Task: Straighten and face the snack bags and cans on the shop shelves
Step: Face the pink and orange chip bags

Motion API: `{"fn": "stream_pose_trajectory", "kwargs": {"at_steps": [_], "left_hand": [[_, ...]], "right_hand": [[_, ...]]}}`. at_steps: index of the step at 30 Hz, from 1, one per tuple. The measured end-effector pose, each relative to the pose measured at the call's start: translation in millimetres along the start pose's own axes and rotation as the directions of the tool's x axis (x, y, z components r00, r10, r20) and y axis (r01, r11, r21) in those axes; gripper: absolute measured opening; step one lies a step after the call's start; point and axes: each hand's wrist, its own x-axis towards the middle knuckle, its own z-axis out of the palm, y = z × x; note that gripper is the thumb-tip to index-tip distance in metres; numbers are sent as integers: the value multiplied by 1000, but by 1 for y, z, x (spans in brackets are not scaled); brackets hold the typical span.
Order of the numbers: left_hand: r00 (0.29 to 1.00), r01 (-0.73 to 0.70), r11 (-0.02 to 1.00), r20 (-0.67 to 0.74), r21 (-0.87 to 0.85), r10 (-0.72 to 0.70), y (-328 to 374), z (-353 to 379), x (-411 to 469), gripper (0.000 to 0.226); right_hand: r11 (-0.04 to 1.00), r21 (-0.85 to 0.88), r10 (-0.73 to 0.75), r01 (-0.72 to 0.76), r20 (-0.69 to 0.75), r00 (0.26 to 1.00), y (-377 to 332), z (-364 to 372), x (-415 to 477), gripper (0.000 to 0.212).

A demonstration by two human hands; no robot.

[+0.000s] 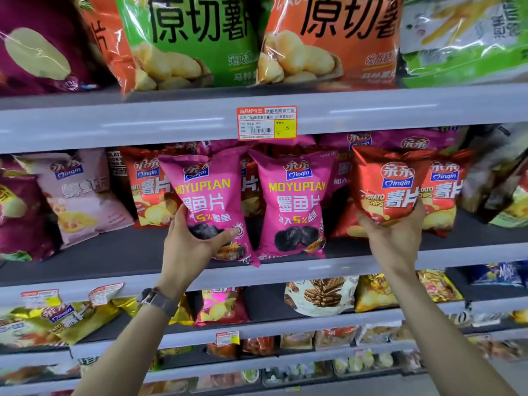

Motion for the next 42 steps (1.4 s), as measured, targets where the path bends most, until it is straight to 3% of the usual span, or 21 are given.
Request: {"fn": "stream_pose_trajectory", "kwargs": {"at_steps": [5,12,22,32,39,42], "left_hand": [[998,-60,998,-27,0,60,-3,-4,1,104],[996,-82,994,21,-65,83,-13,-14,6,103],[988,-122,984,77,-132,133,-29,-40,-6,92],[995,-96,977,-59,-192,86,-50,-110,-8,90],[989,-76,982,-136,-176,52,-82,-157,-10,88],[981,-74,987,-190,-145,46,-94,-172,-7,99]], "right_hand": [[990,111,-85,83,14,996,-26,-24,-32,104],[982,177,-76,58,96,993,-55,-32,-93,95],[960,277,-76,44,107,991,-95,-11,-166,103],[939,342,-128,19,301,945,-124,80,-237,88],[961,257,-160,102,216,963,-127,163,-233,95],[977,180,-147,117,161,976,-125,188,-231,103]]}}
